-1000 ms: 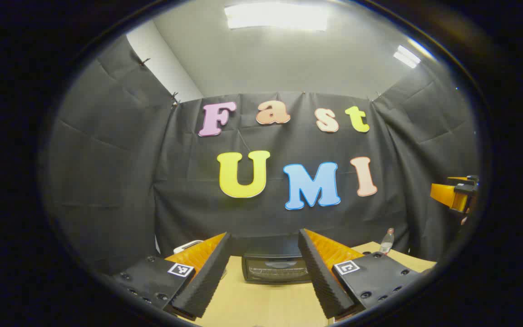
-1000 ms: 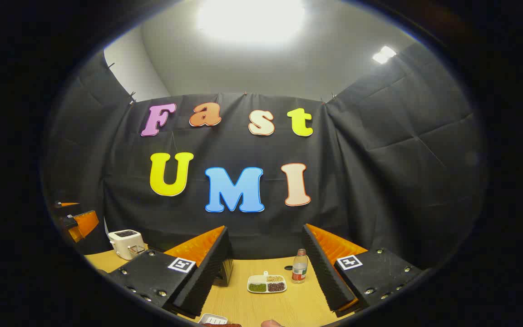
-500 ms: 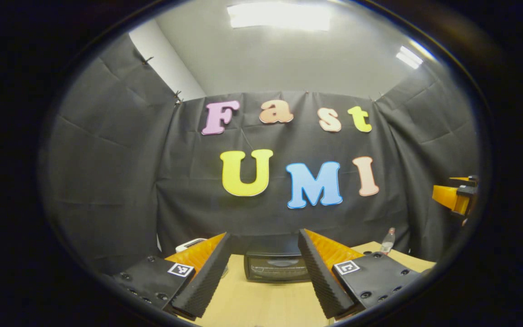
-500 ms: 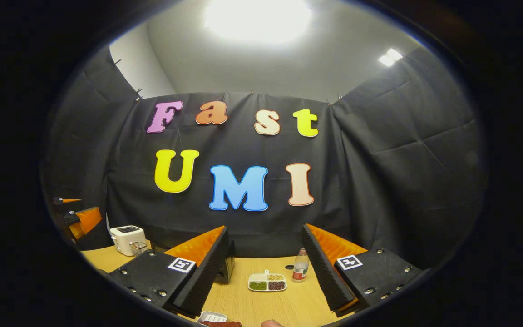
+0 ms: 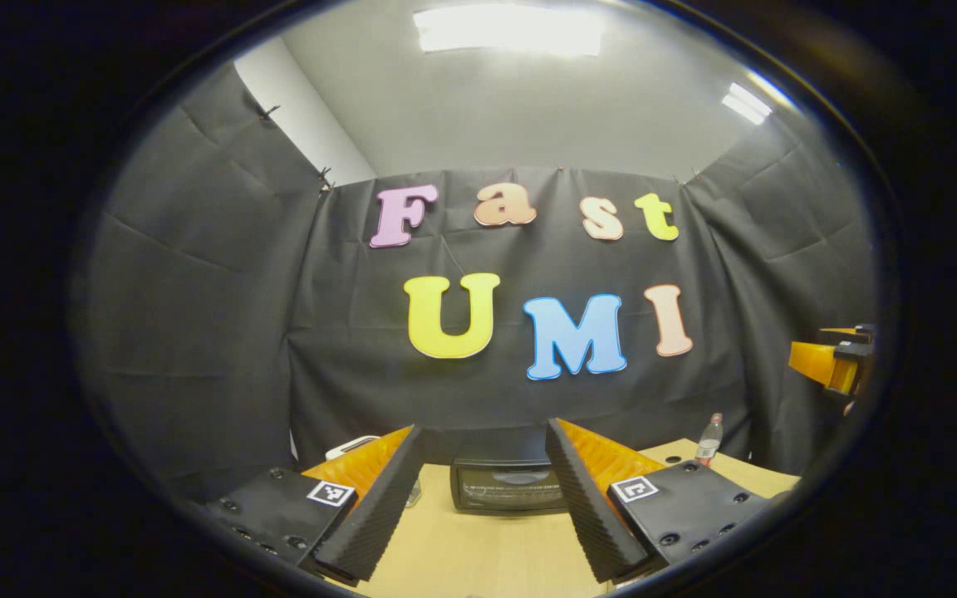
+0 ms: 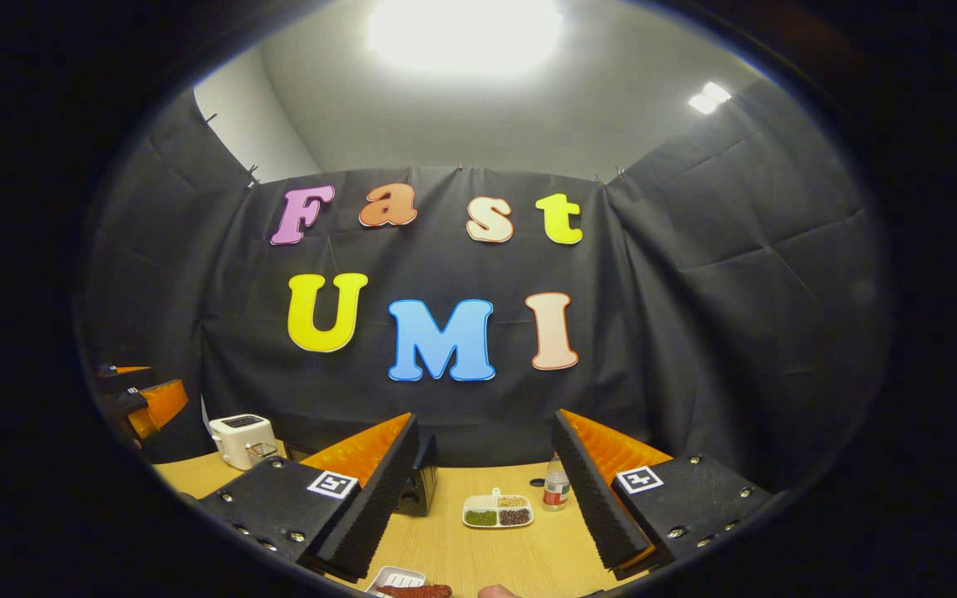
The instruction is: Open the electric oven with the left hand, put the food in, and close the electric oven.
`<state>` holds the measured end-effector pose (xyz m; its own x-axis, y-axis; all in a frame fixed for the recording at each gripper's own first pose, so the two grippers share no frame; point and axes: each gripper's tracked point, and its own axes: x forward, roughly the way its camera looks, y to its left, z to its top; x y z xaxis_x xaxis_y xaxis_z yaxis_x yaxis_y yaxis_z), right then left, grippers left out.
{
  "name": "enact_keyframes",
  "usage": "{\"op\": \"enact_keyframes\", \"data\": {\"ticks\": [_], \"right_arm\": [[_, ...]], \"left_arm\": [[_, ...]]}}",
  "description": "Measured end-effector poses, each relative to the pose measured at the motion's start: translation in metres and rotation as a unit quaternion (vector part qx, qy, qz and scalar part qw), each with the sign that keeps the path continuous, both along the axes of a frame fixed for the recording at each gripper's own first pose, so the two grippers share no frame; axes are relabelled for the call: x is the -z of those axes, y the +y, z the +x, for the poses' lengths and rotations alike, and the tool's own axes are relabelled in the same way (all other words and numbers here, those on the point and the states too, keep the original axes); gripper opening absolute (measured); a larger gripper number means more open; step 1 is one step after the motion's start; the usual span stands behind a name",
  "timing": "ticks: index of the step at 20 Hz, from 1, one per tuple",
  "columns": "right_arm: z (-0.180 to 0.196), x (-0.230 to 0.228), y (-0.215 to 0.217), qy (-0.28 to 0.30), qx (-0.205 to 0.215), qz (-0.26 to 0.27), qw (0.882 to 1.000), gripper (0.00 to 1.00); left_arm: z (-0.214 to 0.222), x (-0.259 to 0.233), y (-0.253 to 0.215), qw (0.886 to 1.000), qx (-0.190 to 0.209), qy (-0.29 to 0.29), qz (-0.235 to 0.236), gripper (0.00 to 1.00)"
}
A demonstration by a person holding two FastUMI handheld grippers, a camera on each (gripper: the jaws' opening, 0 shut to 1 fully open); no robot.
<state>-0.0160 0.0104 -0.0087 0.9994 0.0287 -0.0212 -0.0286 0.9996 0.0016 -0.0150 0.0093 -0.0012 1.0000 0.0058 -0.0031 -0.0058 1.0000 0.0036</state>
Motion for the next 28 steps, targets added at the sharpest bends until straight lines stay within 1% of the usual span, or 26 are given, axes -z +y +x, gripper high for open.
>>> {"op": "enact_keyframes", "data": {"ticks": [5,10,13,14,15,17,19,20,22,23,25,27,28], "right_arm": [[-0.004,0.0,-0.007,-0.002,-0.009,-0.004,1.0,0.98],[-0.01,0.005,-0.018,-0.001,-0.038,-0.014,0.999,0.98],[-0.009,0.009,-0.026,-0.005,-0.043,-0.008,0.999,0.98],[-0.009,0.012,-0.027,0.002,-0.044,-0.002,0.999,0.97],[-0.008,0.013,-0.027,0.005,-0.043,0.006,0.999,0.98],[-0.003,0.011,-0.03,0.003,-0.033,0.017,0.999,0.97],[0.003,0.013,-0.034,0.008,-0.012,0.016,1.0,0.97],[0.005,0.01,-0.034,0.007,-0.004,0.018,1.0,0.97],[0.009,0.001,-0.029,-0.005,0.008,0.02,1.0,0.98],[0.012,0.002,-0.028,-0.007,0.016,0.015,1.0,0.97],[0.016,0.004,-0.027,-0.004,0.031,0.003,1.0,0.97],[0.019,0.003,-0.023,-0.002,0.043,-0.002,0.999,0.97],[0.02,0.005,-0.023,0.003,0.049,-0.005,0.999,0.97]], "left_arm": [[0.007,0.002,-0.017,1.0,0.007,0.0,0.001,0.99],[0.023,0.002,-0.033,1.0,-0.011,-0.002,0.0,0.99],[0.04,0.005,-0.042,1.0,-0.013,-0.002,0.01,0.99],[0.048,0.007,-0.046,1.0,-0.01,-0.001,0.01,0.93],[0.056,0.008,-0.048,1.0,-0.007,0.0,0.008,0.93],[0.079,0.012,-0.048,1.0,-0.001,-0.001,0.007,0.96],[0.104,0.02,-0.048,1.0,0.009,0.0,0.008,0.96],[0.116,0.025,-0.048,1.0,0.016,0.004,0.009,0.99],[0.143,0.039,-0.049,0.999,0.029,0.008,0.011,0.99],[0.157,0.05,-0.046,0.999,0.035,0.014,0.013,0.93],[0.18,0.075,-0.045,0.998,0.046,0.031,0.008,0.99],[0.2,0.108,-0.046,0.997,0.054,0.06,-0.001,0.96],[0.209,0.118,-0.045,0.996,0.056,0.069,-0.006,0.96]]}}
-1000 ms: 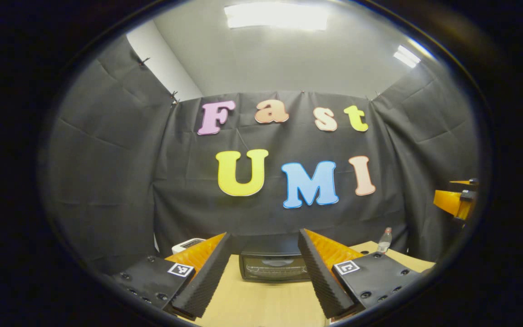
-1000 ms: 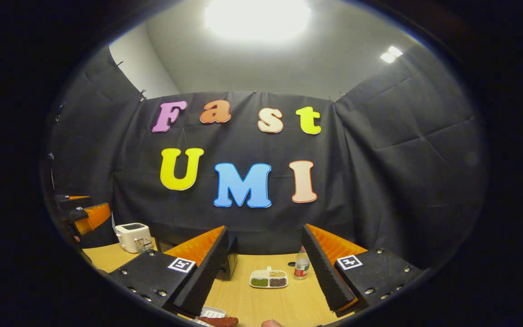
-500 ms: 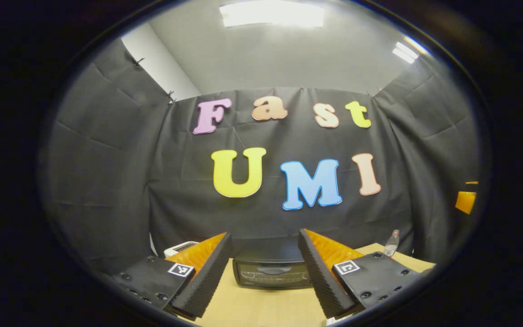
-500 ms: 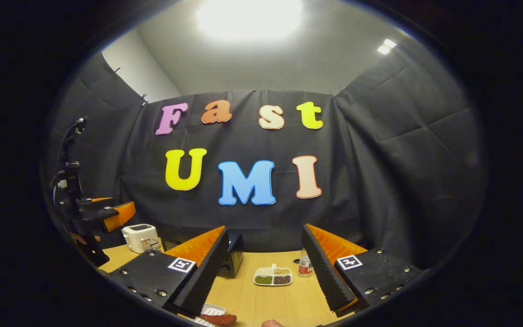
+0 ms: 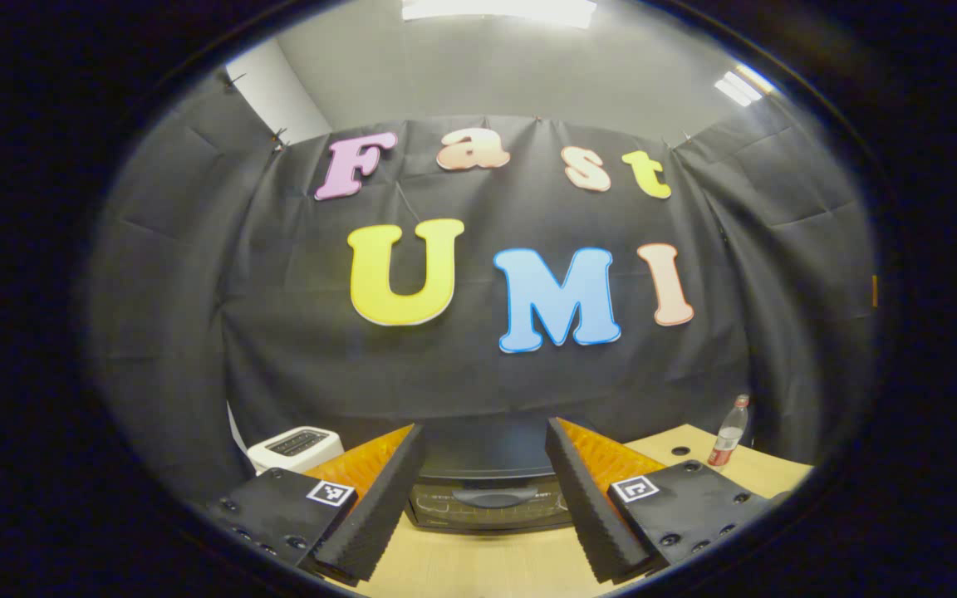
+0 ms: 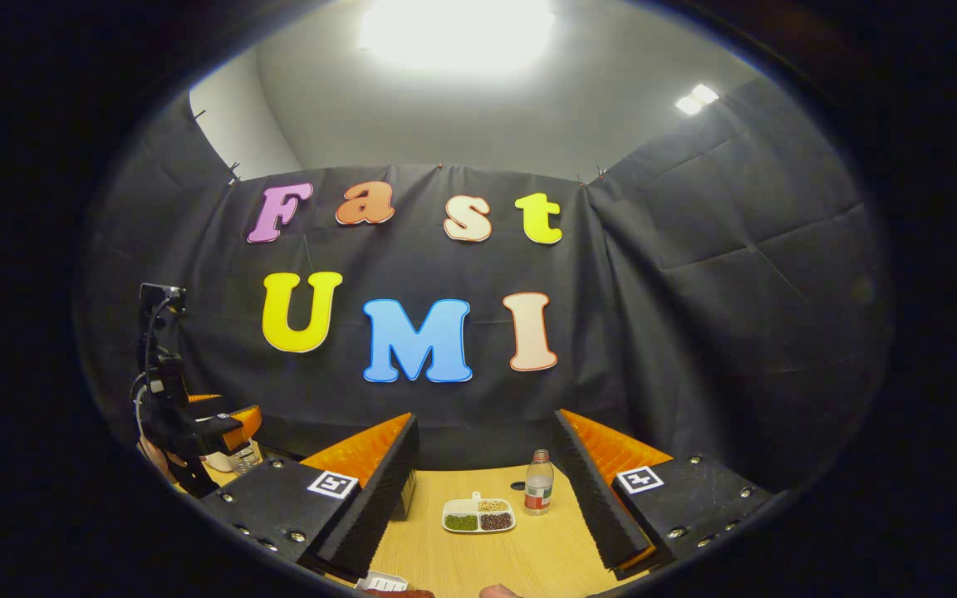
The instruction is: Open the electric oven with the left hand, put the food in, and close the electric oven.
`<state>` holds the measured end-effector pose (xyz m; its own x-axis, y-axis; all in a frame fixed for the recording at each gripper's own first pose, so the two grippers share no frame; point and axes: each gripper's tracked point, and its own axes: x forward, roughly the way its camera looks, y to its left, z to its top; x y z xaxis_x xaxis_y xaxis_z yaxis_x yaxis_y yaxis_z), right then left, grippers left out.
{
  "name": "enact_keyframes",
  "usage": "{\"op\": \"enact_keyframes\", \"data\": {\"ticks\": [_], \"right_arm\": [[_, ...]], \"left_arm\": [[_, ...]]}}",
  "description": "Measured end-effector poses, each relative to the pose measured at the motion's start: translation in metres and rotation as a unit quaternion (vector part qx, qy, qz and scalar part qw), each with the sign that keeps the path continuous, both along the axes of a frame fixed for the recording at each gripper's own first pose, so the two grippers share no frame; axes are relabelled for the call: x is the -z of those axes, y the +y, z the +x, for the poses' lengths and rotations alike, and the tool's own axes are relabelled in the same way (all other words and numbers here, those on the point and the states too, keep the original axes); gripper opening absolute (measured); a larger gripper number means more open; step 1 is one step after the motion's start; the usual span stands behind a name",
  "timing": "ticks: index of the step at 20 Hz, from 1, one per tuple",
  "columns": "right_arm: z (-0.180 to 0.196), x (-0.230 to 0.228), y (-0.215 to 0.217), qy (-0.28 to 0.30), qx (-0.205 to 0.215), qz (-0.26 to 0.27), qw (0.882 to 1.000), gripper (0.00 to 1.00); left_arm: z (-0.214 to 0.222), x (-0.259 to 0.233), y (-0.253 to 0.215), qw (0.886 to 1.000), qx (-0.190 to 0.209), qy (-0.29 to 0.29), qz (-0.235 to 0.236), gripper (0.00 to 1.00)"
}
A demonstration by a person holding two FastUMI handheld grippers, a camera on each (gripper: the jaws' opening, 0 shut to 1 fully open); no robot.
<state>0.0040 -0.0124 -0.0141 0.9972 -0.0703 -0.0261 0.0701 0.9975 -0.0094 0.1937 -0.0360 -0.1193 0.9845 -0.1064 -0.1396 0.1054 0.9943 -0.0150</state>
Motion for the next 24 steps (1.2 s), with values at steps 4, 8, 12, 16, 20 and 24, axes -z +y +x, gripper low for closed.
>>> {"op": "enact_keyframes", "data": {"ticks": [4,8,12,16,20,24], "right_arm": [[0.003,0.003,-0.002,0.01,0.031,-0.019,0.999,0.97],[0.006,0.01,-0.001,0.021,0.06,-0.028,0.998,0.97],[0.01,0.016,0.005,0.034,0.075,-0.046,0.996,0.97],[0.014,0.017,0.014,0.041,0.076,-0.056,0.995,0.98],[0.015,0.014,0.017,0.037,0.072,-0.071,0.994,0.98],[0.019,0.016,0.02,0.041,0.063,-0.085,0.994,0.98]], "left_arm": [[0.035,0.045,-0.005,0.999,0.021,0.034,-0.005,0.99],[0.069,0.093,-0.016,0.997,0.042,0.066,0.003,0.94],[0.094,0.132,-0.025,0.994,0.056,0.096,0.009,1.0],[0.109,0.159,-0.027,0.992,0.054,0.113,0.009,1.0],[0.117,0.181,-0.026,0.99,0.05,0.129,0.008,1.0],[0.116,0.178,-0.025,0.992,0.045,0.117,0.0,1.0]]}}
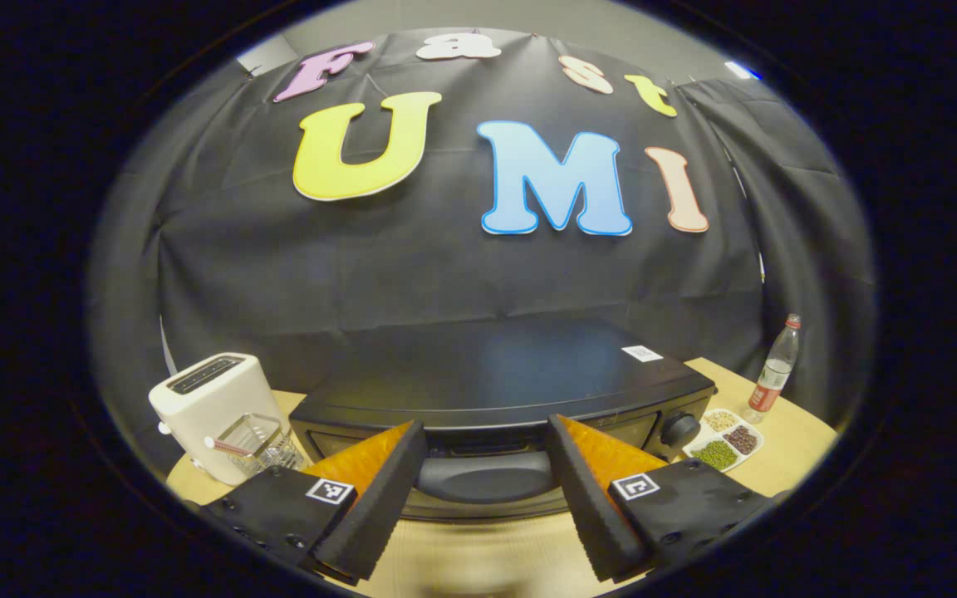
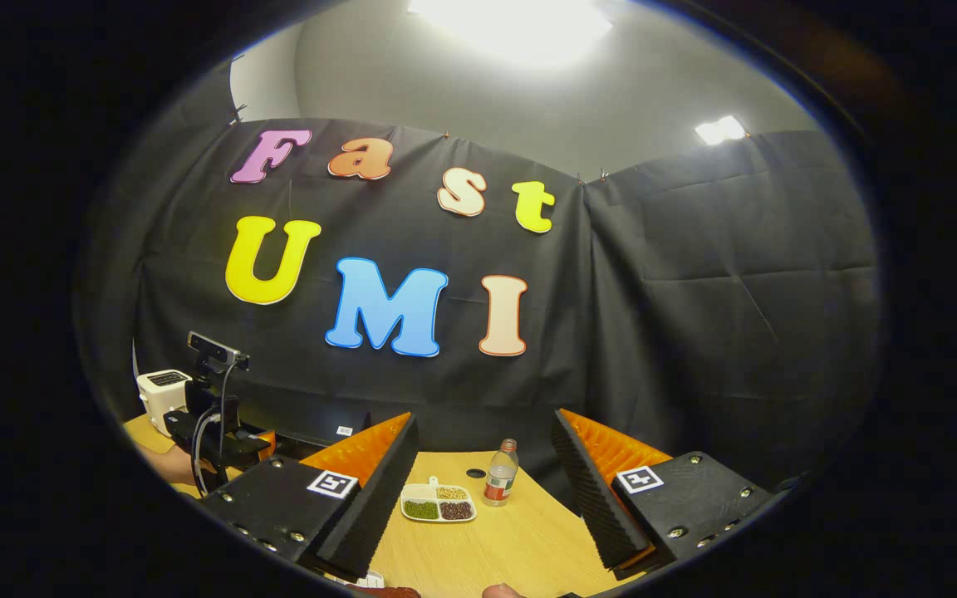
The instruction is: Open the electric oven with the left hand, put the food in, and close the electric oven.
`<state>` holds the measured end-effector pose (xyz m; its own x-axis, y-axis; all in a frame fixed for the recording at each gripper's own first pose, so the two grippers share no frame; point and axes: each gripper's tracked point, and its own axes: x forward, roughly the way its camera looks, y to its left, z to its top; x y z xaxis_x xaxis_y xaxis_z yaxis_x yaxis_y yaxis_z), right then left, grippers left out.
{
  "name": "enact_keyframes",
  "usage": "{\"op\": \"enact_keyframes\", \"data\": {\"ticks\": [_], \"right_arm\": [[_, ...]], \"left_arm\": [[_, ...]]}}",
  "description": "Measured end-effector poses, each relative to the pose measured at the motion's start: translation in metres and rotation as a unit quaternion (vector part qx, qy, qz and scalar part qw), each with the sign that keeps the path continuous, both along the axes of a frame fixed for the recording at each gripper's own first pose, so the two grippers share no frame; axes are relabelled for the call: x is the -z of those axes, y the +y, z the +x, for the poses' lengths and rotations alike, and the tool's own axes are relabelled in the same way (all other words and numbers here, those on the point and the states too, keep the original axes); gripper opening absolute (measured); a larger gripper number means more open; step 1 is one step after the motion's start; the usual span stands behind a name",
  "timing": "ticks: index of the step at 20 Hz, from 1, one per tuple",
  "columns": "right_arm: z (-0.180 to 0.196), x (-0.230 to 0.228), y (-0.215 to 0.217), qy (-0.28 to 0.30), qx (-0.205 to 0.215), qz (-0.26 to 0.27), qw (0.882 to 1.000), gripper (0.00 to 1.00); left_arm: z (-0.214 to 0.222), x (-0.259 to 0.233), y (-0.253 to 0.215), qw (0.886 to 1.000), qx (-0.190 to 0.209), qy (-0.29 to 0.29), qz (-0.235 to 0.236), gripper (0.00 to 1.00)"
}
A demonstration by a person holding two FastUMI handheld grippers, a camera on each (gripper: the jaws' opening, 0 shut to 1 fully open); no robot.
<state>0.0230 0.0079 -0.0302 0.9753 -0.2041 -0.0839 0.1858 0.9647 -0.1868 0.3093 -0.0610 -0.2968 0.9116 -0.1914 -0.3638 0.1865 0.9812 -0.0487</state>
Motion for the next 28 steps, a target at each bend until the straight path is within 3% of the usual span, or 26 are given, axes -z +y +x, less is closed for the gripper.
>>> {"op": "enact_keyframes", "data": {"ticks": [3,4,7,10,11,16,17,28], "right_arm": [[0.001,0.003,0.008,0.005,-0.009,0.001,1.0,0.98],[0.001,0.003,0.01,0.005,-0.012,0.002,1.0,0.97],[0.001,0.004,0.008,0.006,-0.019,0.003,1.0,0.97],[0.0,0.005,0.009,0.008,-0.028,0.008,1.0,0.97],[0.0,0.005,0.011,0.007,-0.031,0.011,0.999,0.97],[-0.005,0.002,0.008,0.0,-0.043,0.01,0.999,0.97],[-0.007,0.001,0.006,0.0,-0.042,0.011,0.999,0.97],[-0.02,0.011,-0.009,0.013,-0.039,0.028,0.999,0.98]], "left_arm": [[-0.011,0.003,0.0,1.0,-0.002,-0.004,0.005,0.94],[-0.016,0.002,0.001,1.0,-0.002,-0.007,0.004,1.0],[-0.036,0.004,0.003,1.0,-0.002,-0.009,0.006,0.97],[-0.057,0.01,0.005,1.0,-0.001,-0.001,0.009,1.0],[-0.064,0.014,0.006,1.0,-0.001,0.004,0.01,0.94],[-0.089,0.029,0.007,0.999,-0.002,0.03,0.013,1.0],[-0.093,0.032,0.007,0.999,-0.003,0.034,0.012,0.97],[-0.137,0.075,0.008,0.996,-0.003,0.084,0.035,1.0]]}}
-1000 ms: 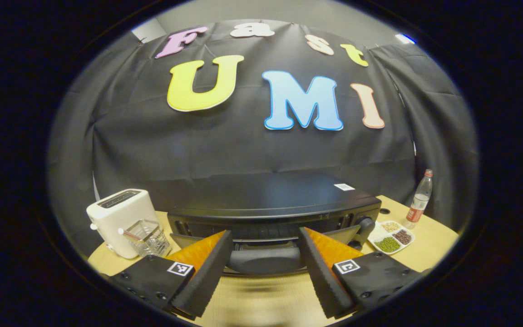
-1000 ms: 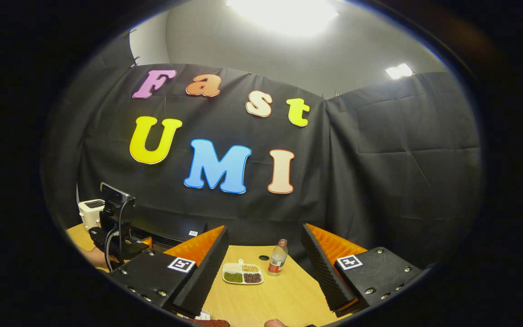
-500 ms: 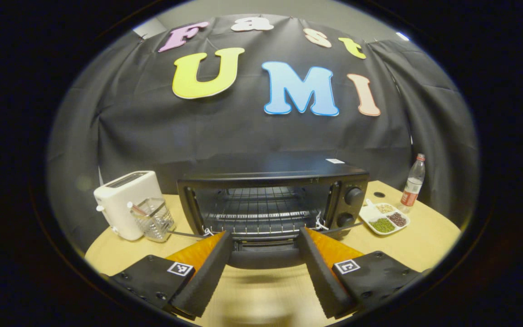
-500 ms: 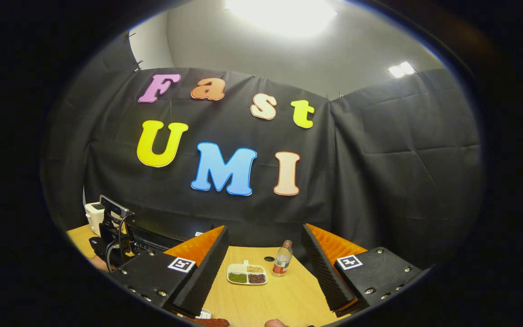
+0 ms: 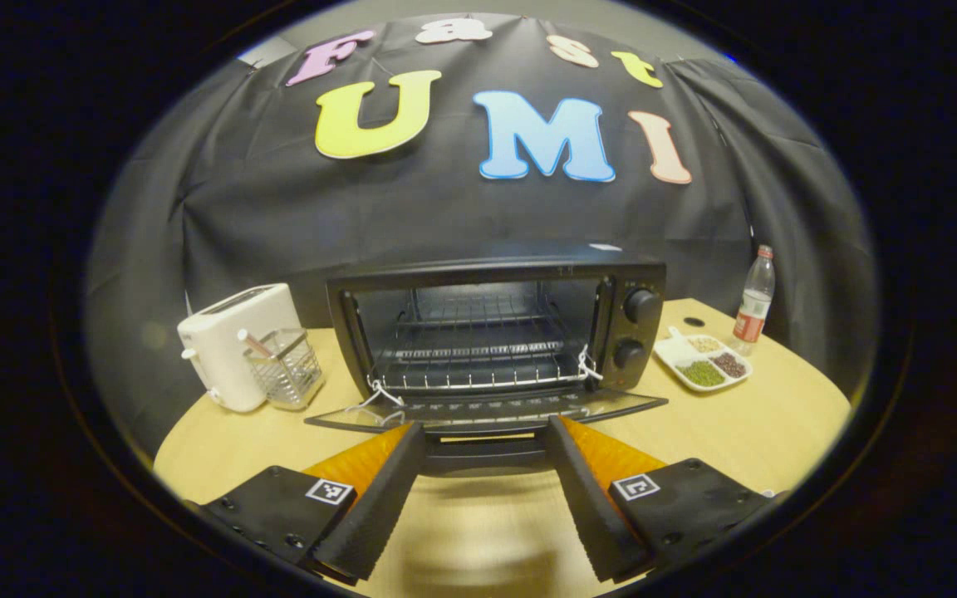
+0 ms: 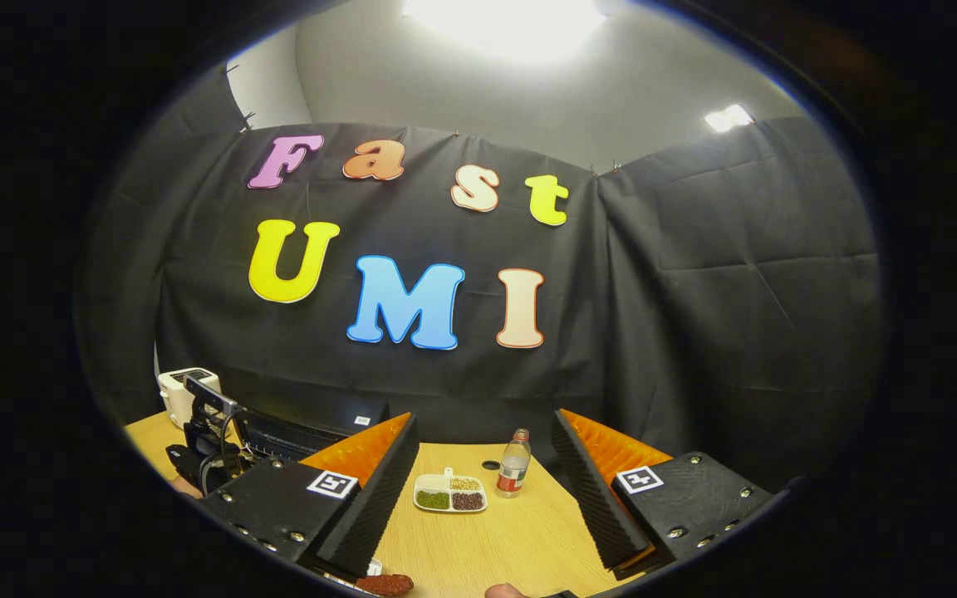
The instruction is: Open the electric oven with the left hand, put the food in, and close the electric oven.
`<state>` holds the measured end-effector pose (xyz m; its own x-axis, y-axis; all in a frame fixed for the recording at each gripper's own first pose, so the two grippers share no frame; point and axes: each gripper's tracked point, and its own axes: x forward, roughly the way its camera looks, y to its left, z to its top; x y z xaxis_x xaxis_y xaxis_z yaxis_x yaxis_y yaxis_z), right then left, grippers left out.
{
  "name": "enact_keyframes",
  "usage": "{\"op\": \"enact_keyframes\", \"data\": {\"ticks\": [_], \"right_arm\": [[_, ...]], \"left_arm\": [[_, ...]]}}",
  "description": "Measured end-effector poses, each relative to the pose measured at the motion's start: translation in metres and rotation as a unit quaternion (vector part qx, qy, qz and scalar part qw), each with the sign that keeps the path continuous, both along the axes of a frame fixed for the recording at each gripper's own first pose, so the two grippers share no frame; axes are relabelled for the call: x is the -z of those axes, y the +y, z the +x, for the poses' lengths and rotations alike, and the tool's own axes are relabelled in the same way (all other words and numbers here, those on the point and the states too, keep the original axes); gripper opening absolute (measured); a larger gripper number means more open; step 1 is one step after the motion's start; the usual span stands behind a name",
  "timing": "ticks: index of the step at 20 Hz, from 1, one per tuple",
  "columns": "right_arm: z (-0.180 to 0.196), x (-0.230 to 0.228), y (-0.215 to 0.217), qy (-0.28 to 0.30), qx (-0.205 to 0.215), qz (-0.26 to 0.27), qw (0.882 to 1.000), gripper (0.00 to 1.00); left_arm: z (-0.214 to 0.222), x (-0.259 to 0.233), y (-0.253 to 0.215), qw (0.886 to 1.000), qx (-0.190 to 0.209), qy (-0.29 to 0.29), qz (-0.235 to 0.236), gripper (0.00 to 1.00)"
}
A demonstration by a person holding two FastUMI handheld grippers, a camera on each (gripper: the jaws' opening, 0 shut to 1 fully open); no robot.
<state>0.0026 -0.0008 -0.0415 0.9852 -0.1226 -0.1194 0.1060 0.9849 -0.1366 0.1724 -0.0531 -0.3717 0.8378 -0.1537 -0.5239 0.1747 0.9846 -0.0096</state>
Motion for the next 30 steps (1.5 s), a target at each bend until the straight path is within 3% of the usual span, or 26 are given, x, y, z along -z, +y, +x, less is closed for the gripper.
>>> {"op": "enact_keyframes", "data": {"ticks": [1,3,8,11,15,17,19,22,27,30], "right_arm": [[-0.001,0.001,0.0,0.001,0.0,0.003,1.0,0.98],[-0.003,0.003,-0.003,0.003,0.001,0.006,1.0,0.98],[-0.006,0.01,-0.009,0.015,0.0,0.011,1.0,0.98],[-0.004,0.02,-0.009,0.027,-0.008,0.019,0.999,0.98],[0.006,0.048,0.002,0.064,-0.038,0.053,0.996,0.97],[0.009,0.065,0.008,0.087,-0.054,0.08,0.992,0.97],[0.01,0.083,0.012,0.111,-0.068,0.106,0.986,0.98],[0.004,0.109,0.019,0.146,-0.097,0.137,0.975,0.98],[-0.025,0.16,0.035,0.225,-0.174,0.159,0.946,0.98],[-0.043,0.19,0.04,0.276,-0.188,0.181,0.925,0.98]], "left_arm": [[-0.006,0.008,-0.001,1.0,-0.002,0.012,-0.002,0.94],[-0.017,0.027,-0.001,0.999,-0.006,0.042,-0.004,1.0],[-0.032,0.044,0.002,0.997,-0.016,0.071,0.002,1.0],[-0.037,0.013,0.0,0.999,-0.016,0.048,-0.007,0.98],[-0.043,-0.064,0.001,0.999,-0.01,-0.019,-0.028,0.94],[-0.048,-0.107,0.005,0.998,-0.011,-0.056,-0.034,0.98],[-0.059,-0.148,0.011,0.996,-0.014,-0.087,-0.033,0.94],[-0.083,-0.207,0.018,0.99,-0.028,-0.136,-0.035,1.0],[-0.153,-0.265,0.034,0.979,-0.096,-0.182,-0.011,1.0],[-0.193,-0.288,0.038,0.974,-0.11,-0.196,0.015,0.97]]}}
